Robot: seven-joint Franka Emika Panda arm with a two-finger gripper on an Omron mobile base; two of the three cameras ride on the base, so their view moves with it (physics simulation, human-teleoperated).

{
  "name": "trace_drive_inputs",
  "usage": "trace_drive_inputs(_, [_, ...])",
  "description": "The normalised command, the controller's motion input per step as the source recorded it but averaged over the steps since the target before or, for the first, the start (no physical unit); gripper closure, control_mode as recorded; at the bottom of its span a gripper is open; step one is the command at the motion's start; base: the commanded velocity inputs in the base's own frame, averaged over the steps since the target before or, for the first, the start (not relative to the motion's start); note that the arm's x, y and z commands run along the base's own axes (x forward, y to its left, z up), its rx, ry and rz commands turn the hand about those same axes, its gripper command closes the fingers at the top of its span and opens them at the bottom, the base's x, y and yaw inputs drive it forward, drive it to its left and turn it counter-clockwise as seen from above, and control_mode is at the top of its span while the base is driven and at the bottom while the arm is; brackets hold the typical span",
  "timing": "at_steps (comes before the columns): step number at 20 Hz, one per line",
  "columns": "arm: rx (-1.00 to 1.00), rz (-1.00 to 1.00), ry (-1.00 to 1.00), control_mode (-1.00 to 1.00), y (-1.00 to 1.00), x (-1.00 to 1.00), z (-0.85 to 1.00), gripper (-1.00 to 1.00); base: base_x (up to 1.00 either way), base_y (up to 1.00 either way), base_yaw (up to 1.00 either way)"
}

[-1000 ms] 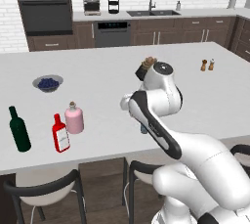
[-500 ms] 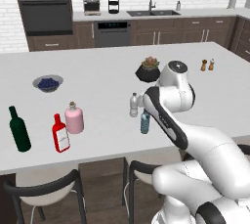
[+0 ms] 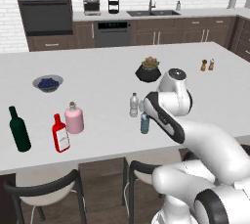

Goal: Move the plastic bottles in the middle to the plastics group, and the glass bottles in the middle to the glass group.

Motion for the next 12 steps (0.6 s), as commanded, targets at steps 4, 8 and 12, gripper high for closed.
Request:
trace_drive_inputs(4, [-0.04, 0.0, 0.12, -1.0, 0.06, 0.5, -0.14, -1.0, 0.0, 0.0, 0.0])
trace_drive_inputs(8, [-0.04, 0.0, 0.16, -1.0, 0.03, 0.43, 0.01, -1.0, 0.0, 0.0, 0.0])
trace_drive_inputs(12, [0.0, 0.03, 0.07, -1.0, 0.0, 0.07, -0.02, -1.0, 0.0, 0.0, 0.0])
